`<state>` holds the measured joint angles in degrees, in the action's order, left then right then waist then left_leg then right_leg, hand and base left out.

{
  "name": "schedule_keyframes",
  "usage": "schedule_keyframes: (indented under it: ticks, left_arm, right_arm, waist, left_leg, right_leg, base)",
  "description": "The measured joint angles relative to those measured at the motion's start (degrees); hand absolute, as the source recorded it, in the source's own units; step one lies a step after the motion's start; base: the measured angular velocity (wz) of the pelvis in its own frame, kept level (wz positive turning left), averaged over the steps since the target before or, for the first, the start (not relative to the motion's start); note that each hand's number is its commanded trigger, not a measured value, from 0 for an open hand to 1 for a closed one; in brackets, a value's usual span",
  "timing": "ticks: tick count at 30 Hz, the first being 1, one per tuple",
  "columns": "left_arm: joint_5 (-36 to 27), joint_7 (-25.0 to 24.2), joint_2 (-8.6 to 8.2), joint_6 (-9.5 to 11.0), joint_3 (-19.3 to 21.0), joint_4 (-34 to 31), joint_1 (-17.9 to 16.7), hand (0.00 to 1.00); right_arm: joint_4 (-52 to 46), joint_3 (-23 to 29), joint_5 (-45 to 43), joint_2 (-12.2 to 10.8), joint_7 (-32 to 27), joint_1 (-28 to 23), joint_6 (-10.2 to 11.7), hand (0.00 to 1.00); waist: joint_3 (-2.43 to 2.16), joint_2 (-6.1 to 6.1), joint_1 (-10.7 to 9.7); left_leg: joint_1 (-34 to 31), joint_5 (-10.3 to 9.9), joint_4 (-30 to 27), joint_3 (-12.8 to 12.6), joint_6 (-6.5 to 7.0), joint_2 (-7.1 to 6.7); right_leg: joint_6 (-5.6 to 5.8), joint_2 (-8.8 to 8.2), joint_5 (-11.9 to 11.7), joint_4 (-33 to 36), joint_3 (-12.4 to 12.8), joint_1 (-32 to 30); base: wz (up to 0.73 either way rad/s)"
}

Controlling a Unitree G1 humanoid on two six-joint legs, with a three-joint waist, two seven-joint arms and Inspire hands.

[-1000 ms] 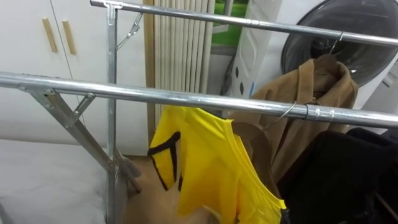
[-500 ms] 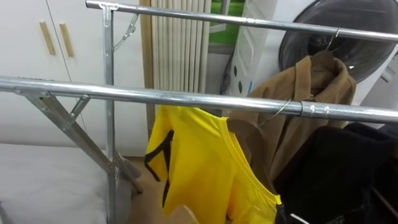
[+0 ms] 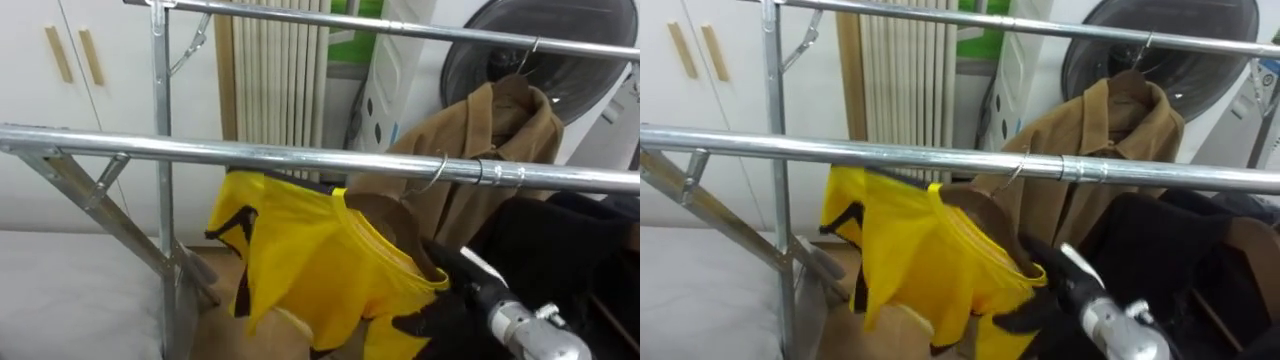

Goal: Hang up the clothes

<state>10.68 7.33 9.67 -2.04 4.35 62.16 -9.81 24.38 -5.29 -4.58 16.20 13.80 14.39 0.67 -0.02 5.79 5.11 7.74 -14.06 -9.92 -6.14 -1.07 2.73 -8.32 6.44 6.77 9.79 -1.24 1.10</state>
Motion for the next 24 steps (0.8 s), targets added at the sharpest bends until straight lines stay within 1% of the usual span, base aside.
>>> schedule_keyframes:
  ticks: [2,4,8,9,11,14,19,22,24]
  left_arm:
    - [0.0,0.0,0.10,0.0,0.0,-0.1,-0.3,0.00]
    - [0.0,0.0,0.09,0.0,0.0,-0.1,-0.3,0.00]
    - [0.0,0.1,0.06,0.0,0.0,-0.1,-0.5,0.00]
    - [0.0,0.1,0.05,0.0,0.0,-0.1,-0.5,0.00]
    - [0.0,1.0,-0.11,0.0,0.0,-0.1,-0.8,0.00]
    - [0.0,1.2,-0.12,0.0,0.0,-0.1,-0.9,0.00]
    - [0.0,1.9,-0.16,0.0,0.0,-0.3,-0.9,0.00]
    - [0.0,2.8,-0.26,0.0,-0.1,-0.3,-1.0,0.00]
    - [-0.1,3.4,-0.31,0.0,-0.2,-0.3,-1.1,0.00]
  right_arm:
    - [-4.3,0.5,0.0,0.1,-0.8,-1.0,0.0,0.00]
    - [-7.6,1.1,0.0,0.6,-1.5,-2.3,0.0,0.00]
    - [-12.0,4.0,0.1,0.8,-2.9,-4.9,0.0,0.00]
    - [-12.3,4.3,0.1,0.8,-3.1,-5.1,0.1,0.00]
    - [-12.3,4.6,0.1,0.8,-3.9,-5.3,0.2,0.00]
    - [-12.3,5.4,0.4,0.8,-5.1,-6.8,0.5,0.00]
    - [-11.6,6.1,4.1,0.8,-6.7,-9.1,0.5,0.00]
    - [-11.2,6.1,5.7,0.8,-7.2,-10.1,0.5,0.00]
    - [-9.3,6.1,6.9,0.8,-7.6,-10.1,0.7,0.00]
  waist:
    - [0.02,-0.03,-0.6]
    - [0.02,-0.03,-0.7]
    - [0.09,-0.15,-0.9]
    - [0.09,-0.15,-1.0]
    - [0.12,-0.20,-1.8]
    - [0.12,-0.24,-2.0]
    - [0.11,-0.21,-2.1]
    - [0.11,-0.21,-2.5]
    - [0.10,-0.17,-2.9]
  left_leg:
    - [0.0,0.0,0.2,-0.1,0.00,0.01]
    - [-0.1,0.0,0.2,-0.1,0.00,-0.02]
    - [-0.2,0.0,0.3,-0.2,0.00,-0.04]
    - [-0.2,0.0,0.3,-0.2,0.00,-0.03]
    - [-0.2,0.0,0.3,-0.2,0.00,0.00]
    - [-0.2,0.0,0.3,-0.2,0.00,0.01]
    - [-0.2,0.0,0.3,-0.1,0.00,0.02]
    - [-0.2,0.0,0.3,-0.1,0.00,0.02]
    - [-0.1,0.0,0.3,-0.2,0.00,0.02]
  right_leg:
    - [0.01,0.00,0.0,-0.1,0.0,-0.3]
    - [0.03,0.00,0.0,-0.1,0.2,-0.5]
    - [0.05,0.03,0.0,-0.1,0.3,-0.7]
    - [0.05,0.03,0.0,-0.1,0.3,-0.7]
    - [0.05,0.06,0.0,-0.1,0.3,-0.7]
    - [0.04,0.07,0.0,-0.1,0.3,-0.6]
    - [0.04,0.07,0.0,-0.1,0.2,-0.6]
    - [0.04,0.07,0.0,-0.1,0.2,-0.6]
    - [0.04,0.07,0.0,0.0,0.2,-0.6]
  base:
    - [0.00]
    - [-0.04]
    - [-0.01]
    - [0.00]
    - [0.00]
    - [0.00]
    - [0.00]
    - [0.00]
    - [0.00]
